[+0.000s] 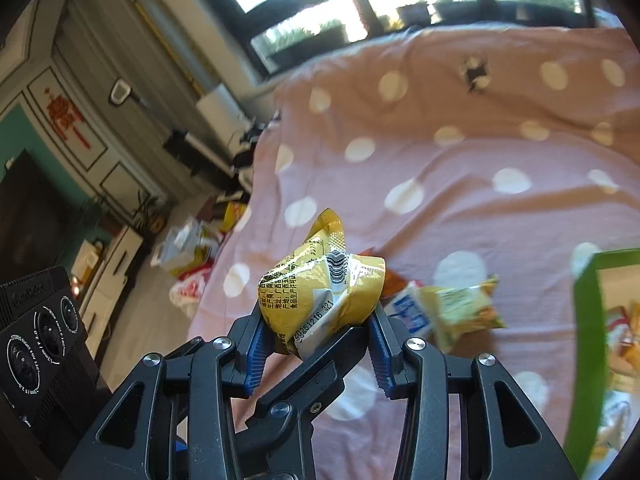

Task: Organize snacks
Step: 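Carry the gold packet into the green box and open the right gripper, then withdraw the right gripper from the box toward the remaining snacks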

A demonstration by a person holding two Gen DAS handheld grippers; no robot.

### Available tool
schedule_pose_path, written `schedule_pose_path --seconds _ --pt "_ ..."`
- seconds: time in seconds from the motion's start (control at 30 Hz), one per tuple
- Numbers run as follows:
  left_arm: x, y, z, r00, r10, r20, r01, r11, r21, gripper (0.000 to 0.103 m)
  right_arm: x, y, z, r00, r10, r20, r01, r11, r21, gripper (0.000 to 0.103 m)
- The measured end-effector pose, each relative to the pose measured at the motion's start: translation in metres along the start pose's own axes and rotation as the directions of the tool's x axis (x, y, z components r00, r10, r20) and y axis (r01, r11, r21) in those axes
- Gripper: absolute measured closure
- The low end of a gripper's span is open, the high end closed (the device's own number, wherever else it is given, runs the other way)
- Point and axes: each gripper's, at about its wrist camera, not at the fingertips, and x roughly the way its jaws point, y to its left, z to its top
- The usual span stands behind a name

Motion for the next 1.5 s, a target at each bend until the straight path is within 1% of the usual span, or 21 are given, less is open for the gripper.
schedule_pose_path --seconds 0.1,0.23,0.33,0.43,0.47,0.53,0.6,0.67,0.8,0.83,0.97,1.17,1.23,1.27,1.3,1.33,1.37,1.4,1.43,1.47,1.5 --pt "0.006 -0.025 0.002 0.999 -0.048 0.001 0.047 0.998 0.046 0.064 -0.024 -0.016 -0.002 0.998 -0.035 0.054 0.034 0.999 0.032 0.057" --pt "0.021 -0.057 0.001 0.993 -0.114 -0.029 0.117 0.989 0.095 0.064 -0.049 -0.043 -0.007 0.992 -0.088 0.094 0.08 0.993 0.084 0.057" --pt "0.035 -0.084 0.0 0.985 -0.159 -0.06 0.166 0.977 0.134 0.064 -0.068 -0.067 -0.012 0.984 -0.131 0.118 0.115 0.984 0.135 0.057" --pt "0.052 -0.109 -0.003 0.973 -0.204 -0.105 0.219 0.962 0.164 0.064 -0.085 -0.093 -0.019 0.976 -0.174 0.13 0.147 0.97 0.193 0.057" --pt "0.06 -0.12 -0.005 0.967 -0.224 -0.125 0.243 0.954 0.174 0.064 -0.09 -0.101 -0.022 0.973 -0.189 0.131 0.158 0.964 0.213 0.057" --pt "0.07 -0.133 -0.009 0.958 -0.244 -0.152 0.27 0.945 0.185 0.064 -0.098 -0.119 -0.027 0.967 -0.218 0.131 0.18 0.951 0.253 0.057" --pt "0.083 -0.147 -0.014 0.945 -0.267 -0.188 0.302 0.933 0.195 0.064 -0.106 -0.138 -0.034 0.962 -0.244 0.126 0.199 0.935 0.294 0.057" --pt "0.097 -0.16 -0.021 0.929 -0.29 -0.23 0.337 0.921 0.198 0.064 -0.111 -0.153 -0.04 0.957 -0.267 0.114 0.217 0.919 0.33 0.057" --pt "0.121 -0.182 -0.036 0.897 -0.316 -0.309 0.385 0.901 0.198 0.064 -0.117 -0.188 -0.056 0.948 -0.308 0.079 0.251 0.876 0.412 0.057" --pt "0.125 -0.185 -0.039 0.892 -0.318 -0.322 0.391 0.899 0.197 0.064 -0.117 -0.196 -0.06 0.947 -0.314 0.069 0.256 0.865 0.431 0.057" --pt "0.144 -0.2 -0.054 0.861 -0.329 -0.388 0.424 0.885 0.191 0.064 -0.118 -0.221 -0.074 0.943 -0.33 0.033 0.273 0.829 0.487 0.057" --pt "0.16 -0.208 -0.068 0.835 -0.321 -0.447 0.434 0.883 0.178 0.061 -0.117 -0.247 -0.093 0.943 -0.333 -0.003 0.278 0.783 0.556 0.057" --pt "0.16 -0.208 -0.07 0.829 -0.321 -0.457 0.435 0.885 0.168 0.057 -0.117 -0.25 -0.098 0.945 -0.327 -0.012 0.275 0.774 0.57 0.056" --pt "0.16 -0.207 -0.071 0.828 -0.326 -0.457 0.438 0.884 0.163 0.054 -0.118 -0.25 -0.099 0.945 -0.327 -0.011 0.274 0.772 0.574 0.055" --pt "0.159 -0.206 -0.07 0.826 -0.329 -0.457 0.438 0.885 0.155 0.048 -0.119 -0.25 -0.1 0.944 -0.331 -0.008 0.276 0.771 0.574 0.055" --pt "0.159 -0.206 -0.07 0.826 -0.329 -0.458 0.436 0.887 0.15 0.042 -0.121 -0.249 -0.1 0.941 -0.339 -0.005 0.28 0.769 0.575 0.051" --pt "0.158 -0.205 -0.069 0.827 -0.331 -0.455 0.434 0.889 0.143 0.039 -0.123 -0.248 -0.101 0.937 -0.351 0.0 0.286 0.765 0.577 0.046" --pt "0.156 -0.204 -0.068 0.828 -0.334 -0.451 0.435 0.889 0.14 0.033 -0.127 -0.247 -0.101 0.929 -0.37 0.008 0.298 0.761 0.576 0.043" --pt "0.153 -0.202 -0.066 0.83 -0.337 -0.445 0.436 0.889 0.141 0.029 -0.131 -0.245 -0.1 0.919 -0.393 0.017 0.314 0.758 0.572 0.036" --pt "0.15 -0.201 -0.064 0.835 -0.335 -0.437 0.434 0.889 0.146 0.026 -0.134 -0.243 -0.099 0.911 -0.413 0.023 0.327 0.754 0.569 0.031" --pt "0.147 -0.199 -0.062 0.84 -0.333 -0.429 0.43 0.89 0.151 0.021 -0.139 -0.24 -0.099 0.901 -0.432 0.031 0.341 0.751 0.566 0.029"
